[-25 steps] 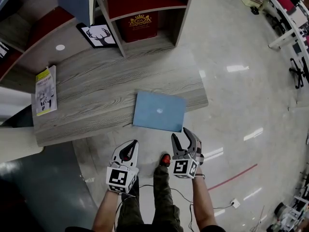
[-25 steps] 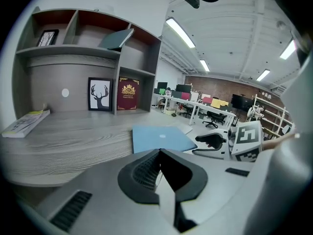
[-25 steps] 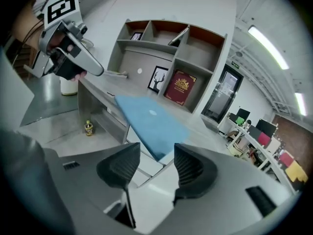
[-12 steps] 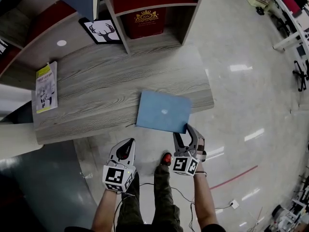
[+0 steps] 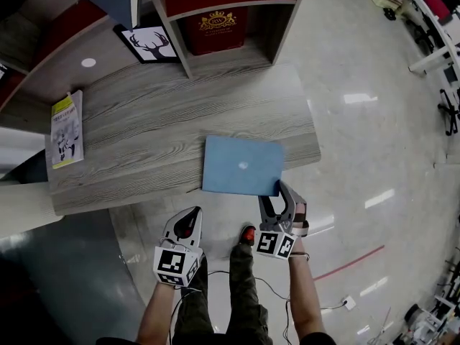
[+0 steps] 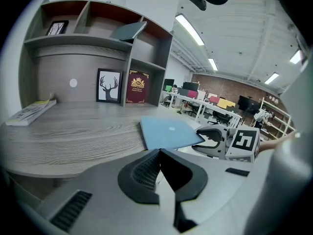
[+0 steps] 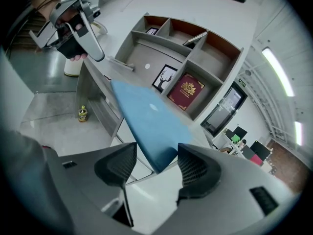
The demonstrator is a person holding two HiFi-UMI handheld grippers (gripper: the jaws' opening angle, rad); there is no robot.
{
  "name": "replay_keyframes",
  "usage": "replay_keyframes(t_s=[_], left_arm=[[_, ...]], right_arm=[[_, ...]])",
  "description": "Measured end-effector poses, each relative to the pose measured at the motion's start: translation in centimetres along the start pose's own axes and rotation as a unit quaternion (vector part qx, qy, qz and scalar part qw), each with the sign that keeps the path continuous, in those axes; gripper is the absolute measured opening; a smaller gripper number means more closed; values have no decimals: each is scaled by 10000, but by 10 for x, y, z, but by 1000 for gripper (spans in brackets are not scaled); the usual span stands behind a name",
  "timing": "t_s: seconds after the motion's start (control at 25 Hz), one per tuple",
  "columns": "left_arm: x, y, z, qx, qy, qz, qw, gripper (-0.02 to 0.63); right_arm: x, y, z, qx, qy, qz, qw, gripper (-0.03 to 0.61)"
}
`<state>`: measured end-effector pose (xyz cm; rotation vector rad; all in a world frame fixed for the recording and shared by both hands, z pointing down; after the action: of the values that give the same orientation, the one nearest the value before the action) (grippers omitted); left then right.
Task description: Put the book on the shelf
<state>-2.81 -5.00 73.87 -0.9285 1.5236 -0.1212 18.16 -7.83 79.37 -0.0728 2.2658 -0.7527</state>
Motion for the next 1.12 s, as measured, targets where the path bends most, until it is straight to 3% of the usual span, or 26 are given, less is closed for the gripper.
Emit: replay_keyframes(t_s=[0.2, 0.72, 1.12], left_arm=[[-1, -4, 1, -6, 2, -29, 10000, 6], [15, -2, 6, 1, -20, 58, 10000, 6], [42, 16, 9, 58, -59, 272, 9996, 6]], right_arm=[[0, -1, 2, -161, 60, 61, 9998, 262], [10, 10, 19, -5, 257, 107, 9996, 129], [29, 28, 35, 433, -778, 340, 9954, 84]])
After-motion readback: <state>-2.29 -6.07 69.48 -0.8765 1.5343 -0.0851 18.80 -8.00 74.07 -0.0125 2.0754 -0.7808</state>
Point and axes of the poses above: the fingertips, and each gripper's own axes: y backward along the fingers, z to its right, x out of its top, the point moved 4 cm from there along y, backward along the fingers, and after that the axes turned 1 degree about -z, right-handed, at the moved point
